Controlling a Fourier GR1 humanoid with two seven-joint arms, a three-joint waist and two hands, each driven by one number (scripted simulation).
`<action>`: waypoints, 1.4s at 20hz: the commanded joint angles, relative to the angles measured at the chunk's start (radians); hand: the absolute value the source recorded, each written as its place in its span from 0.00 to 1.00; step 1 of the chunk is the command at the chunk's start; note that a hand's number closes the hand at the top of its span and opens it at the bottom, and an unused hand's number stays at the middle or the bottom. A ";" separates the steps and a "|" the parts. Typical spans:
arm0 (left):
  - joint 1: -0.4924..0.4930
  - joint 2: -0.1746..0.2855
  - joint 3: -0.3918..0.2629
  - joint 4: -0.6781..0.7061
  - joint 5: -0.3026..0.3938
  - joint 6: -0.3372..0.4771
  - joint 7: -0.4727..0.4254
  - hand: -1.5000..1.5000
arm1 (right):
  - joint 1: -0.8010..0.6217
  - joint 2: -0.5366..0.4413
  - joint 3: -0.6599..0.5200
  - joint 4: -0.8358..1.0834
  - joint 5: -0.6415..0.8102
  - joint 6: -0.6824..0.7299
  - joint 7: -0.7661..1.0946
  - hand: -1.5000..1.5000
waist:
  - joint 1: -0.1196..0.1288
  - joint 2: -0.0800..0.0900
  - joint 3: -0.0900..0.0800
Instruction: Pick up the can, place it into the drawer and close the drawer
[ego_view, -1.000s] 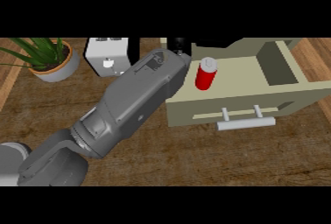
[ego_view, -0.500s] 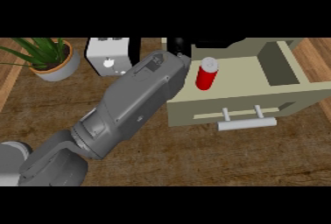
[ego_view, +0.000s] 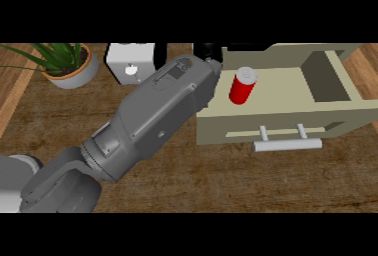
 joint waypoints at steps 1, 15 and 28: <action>-0.003 0.000 -0.005 -0.002 0.019 0.003 -0.015 0.00 | -0.084 0.012 0.125 -0.010 0.226 -0.031 -0.003 0.00 | 0.020 0.001 0.000; 0.021 0.027 0.000 -0.041 -0.015 -0.015 0.075 0.00 | -0.402 0.001 0.467 0.384 0.844 -0.247 -0.079 0.00 | 0.082 -0.016 -0.002; 0.052 0.148 -0.006 -0.198 -0.078 0.047 0.207 0.00 | -0.599 -0.077 0.581 0.939 1.155 -0.442 -0.217 0.00 | 0.098 -0.020 -0.001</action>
